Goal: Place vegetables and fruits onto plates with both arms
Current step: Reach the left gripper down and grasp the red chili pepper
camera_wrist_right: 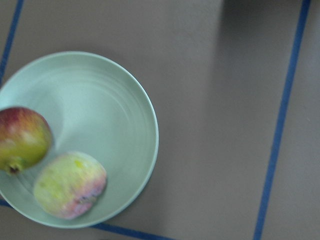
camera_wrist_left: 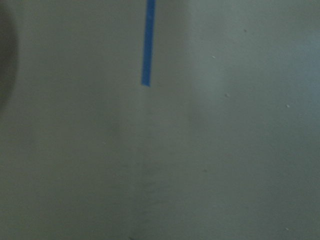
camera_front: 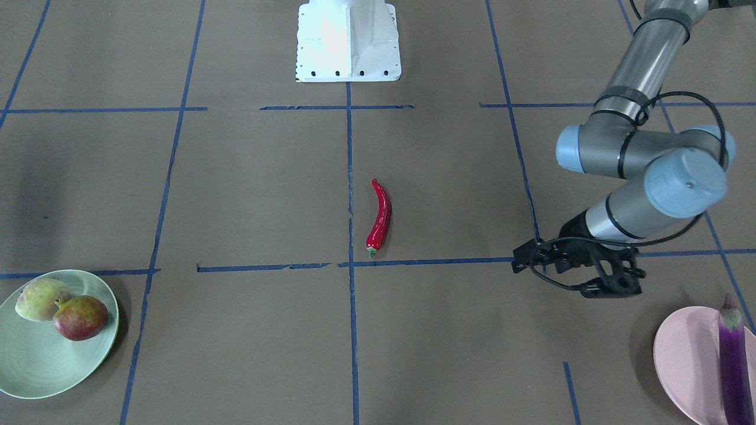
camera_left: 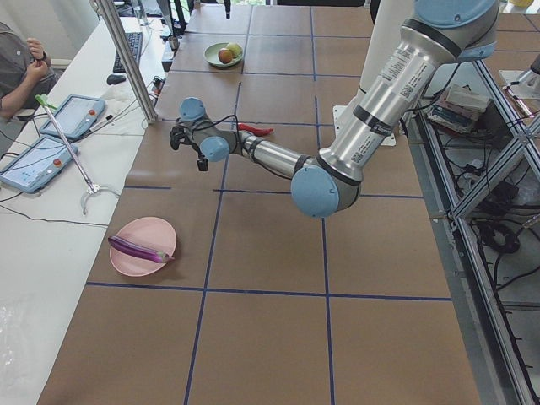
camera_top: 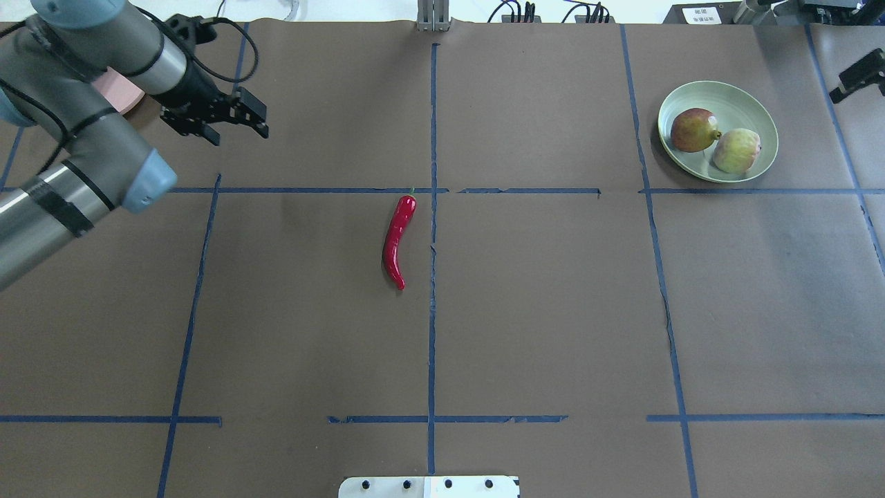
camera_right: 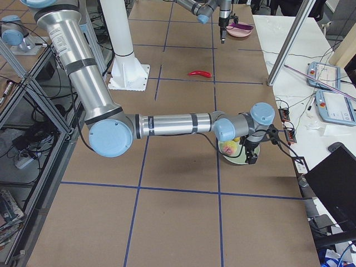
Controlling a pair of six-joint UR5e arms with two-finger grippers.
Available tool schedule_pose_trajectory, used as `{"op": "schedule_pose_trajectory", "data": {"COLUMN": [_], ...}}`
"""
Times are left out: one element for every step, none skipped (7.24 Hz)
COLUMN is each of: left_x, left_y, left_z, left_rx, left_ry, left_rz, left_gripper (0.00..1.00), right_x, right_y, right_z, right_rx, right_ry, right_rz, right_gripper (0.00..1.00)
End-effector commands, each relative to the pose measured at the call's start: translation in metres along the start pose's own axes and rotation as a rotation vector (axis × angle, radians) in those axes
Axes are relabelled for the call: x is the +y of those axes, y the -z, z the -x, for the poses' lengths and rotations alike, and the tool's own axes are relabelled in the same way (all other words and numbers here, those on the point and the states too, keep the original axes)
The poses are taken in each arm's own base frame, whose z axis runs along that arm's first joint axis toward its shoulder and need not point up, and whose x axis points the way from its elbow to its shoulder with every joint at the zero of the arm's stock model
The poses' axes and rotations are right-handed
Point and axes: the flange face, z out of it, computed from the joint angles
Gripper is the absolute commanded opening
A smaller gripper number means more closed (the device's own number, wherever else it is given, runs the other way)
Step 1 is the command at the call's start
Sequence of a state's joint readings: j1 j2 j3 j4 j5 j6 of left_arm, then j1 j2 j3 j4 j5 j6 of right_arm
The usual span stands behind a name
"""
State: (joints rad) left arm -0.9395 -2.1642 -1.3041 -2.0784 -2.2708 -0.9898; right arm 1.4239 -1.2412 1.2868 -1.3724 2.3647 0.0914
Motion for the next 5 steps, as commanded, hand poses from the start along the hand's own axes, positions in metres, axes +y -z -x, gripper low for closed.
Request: {"op": "schedule_pose_trajectory", "data": {"left_x": [0.070, 0.089, 0.114, 0.134, 0.163], "left_y": [-0.057, -0.069, -0.075, -0.081, -0.103], "left_z": [-0.098, -0.161, -0.202, -0.231, -0.245], "left_rx": [-0.057, -0.124, -0.167, -0.164, -0.179], "left_ry": [-0.065, -0.086, -0.089, -0.071, -0.099], "left_rz": [-0.034, -0.043, -0.034, -0.044, -0.045], "left_gripper": [1.00, 0.96, 0.92, 0.89, 0.85], "right_x": [0.104, 0.114, 0.115, 0.115, 0.114], "right_y": [-0.015, -0.009, -0.008, -0.008, -0.007], "right_z": [-0.049, -0.046, -0.045, -0.045, -0.044], "right_rx": [0.035, 0.036, 0.034, 0.035, 0.035], "right_ry": [-0.036, -0.038, -0.041, -0.041, -0.041], "right_rz": [0.042, 0.034, 0.031, 0.030, 0.029], "right_gripper": [1.00, 1.00, 1.00, 1.00, 1.00]}}
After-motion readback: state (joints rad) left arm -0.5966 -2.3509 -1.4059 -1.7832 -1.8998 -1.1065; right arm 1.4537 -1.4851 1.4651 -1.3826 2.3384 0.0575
